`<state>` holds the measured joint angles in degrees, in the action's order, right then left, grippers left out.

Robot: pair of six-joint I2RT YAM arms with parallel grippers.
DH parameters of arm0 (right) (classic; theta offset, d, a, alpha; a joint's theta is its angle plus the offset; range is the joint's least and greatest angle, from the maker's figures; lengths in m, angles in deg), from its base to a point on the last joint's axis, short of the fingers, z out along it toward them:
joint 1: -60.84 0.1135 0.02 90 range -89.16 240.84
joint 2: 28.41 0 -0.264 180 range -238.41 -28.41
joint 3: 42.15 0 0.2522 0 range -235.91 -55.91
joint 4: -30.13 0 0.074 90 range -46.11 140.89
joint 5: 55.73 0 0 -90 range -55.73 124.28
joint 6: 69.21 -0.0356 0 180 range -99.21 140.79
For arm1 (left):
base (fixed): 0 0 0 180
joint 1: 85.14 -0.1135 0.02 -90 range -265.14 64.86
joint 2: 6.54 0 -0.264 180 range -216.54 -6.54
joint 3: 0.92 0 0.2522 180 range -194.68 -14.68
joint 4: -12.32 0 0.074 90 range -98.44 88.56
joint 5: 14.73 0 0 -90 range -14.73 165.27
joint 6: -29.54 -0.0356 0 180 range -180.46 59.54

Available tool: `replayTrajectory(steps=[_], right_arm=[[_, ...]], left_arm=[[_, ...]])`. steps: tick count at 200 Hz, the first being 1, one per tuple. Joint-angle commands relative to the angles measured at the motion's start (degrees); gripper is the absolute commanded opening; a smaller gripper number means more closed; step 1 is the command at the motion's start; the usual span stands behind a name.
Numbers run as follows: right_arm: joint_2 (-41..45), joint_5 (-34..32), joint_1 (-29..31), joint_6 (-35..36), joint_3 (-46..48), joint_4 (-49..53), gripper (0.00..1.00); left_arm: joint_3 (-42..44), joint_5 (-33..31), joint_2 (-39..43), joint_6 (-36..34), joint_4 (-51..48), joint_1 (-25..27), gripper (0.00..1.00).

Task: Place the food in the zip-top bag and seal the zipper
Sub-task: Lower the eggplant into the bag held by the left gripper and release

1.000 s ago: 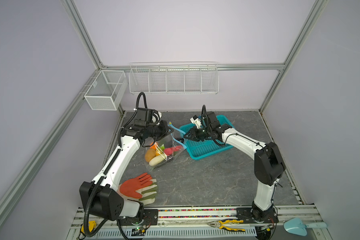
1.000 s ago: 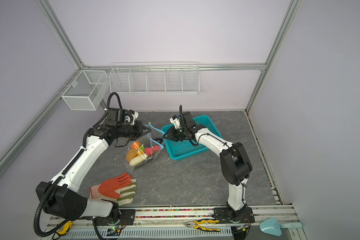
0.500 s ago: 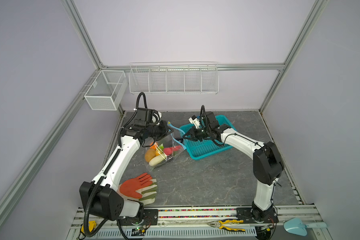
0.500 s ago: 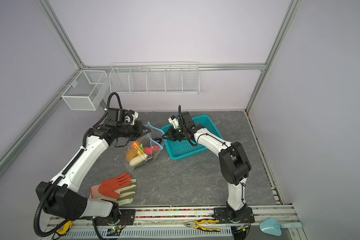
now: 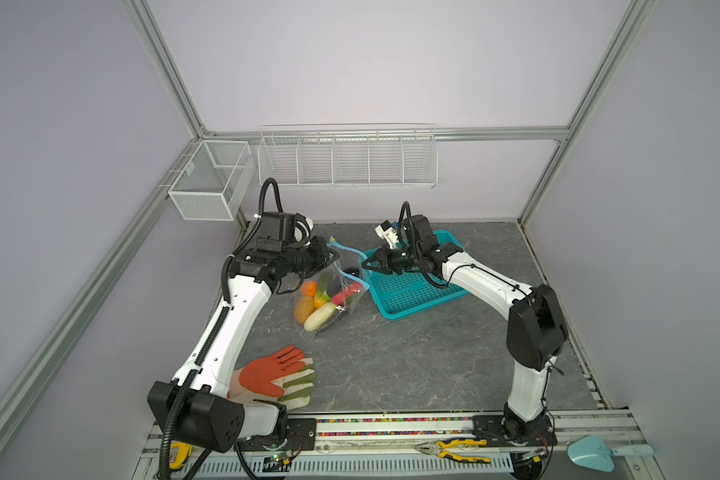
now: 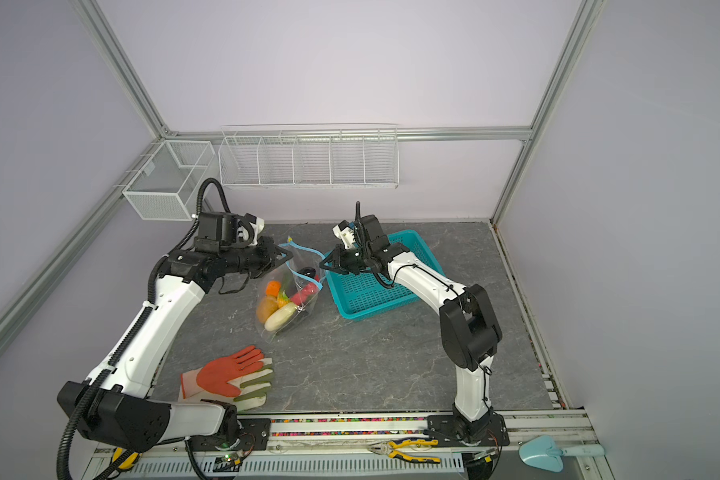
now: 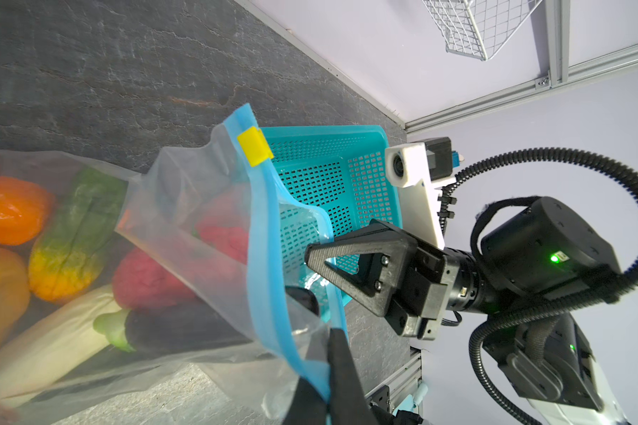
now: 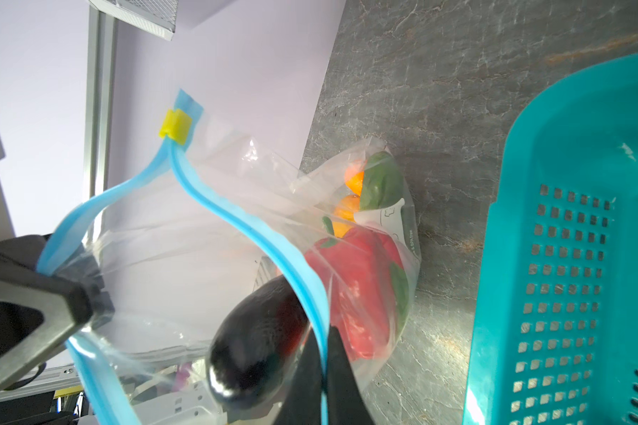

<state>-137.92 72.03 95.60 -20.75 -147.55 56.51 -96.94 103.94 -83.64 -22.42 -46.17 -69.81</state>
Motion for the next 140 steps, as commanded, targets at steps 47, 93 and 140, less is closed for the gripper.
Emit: replayTrajectory(steps=[47,93,140], right_arm=[[1.2,-0.3,0.4,2.0,-6.2,1.9,0.07],[-0.1,-0.3,0.6,2.3,-9.2,3.2,0.07],[-0.9,-0.8,0.8,3.1,-11.5,5.0,0.11]], left_arm=[[-3.5,-1.3,3.8,-1.6,-1.8,-2.4,0.00],[-5.6,-1.6,4.3,-2.3,-3.5,-3.2,0.00],[-6.0,-1.7,4.6,-2.7,-3.7,-3.6,0.00]])
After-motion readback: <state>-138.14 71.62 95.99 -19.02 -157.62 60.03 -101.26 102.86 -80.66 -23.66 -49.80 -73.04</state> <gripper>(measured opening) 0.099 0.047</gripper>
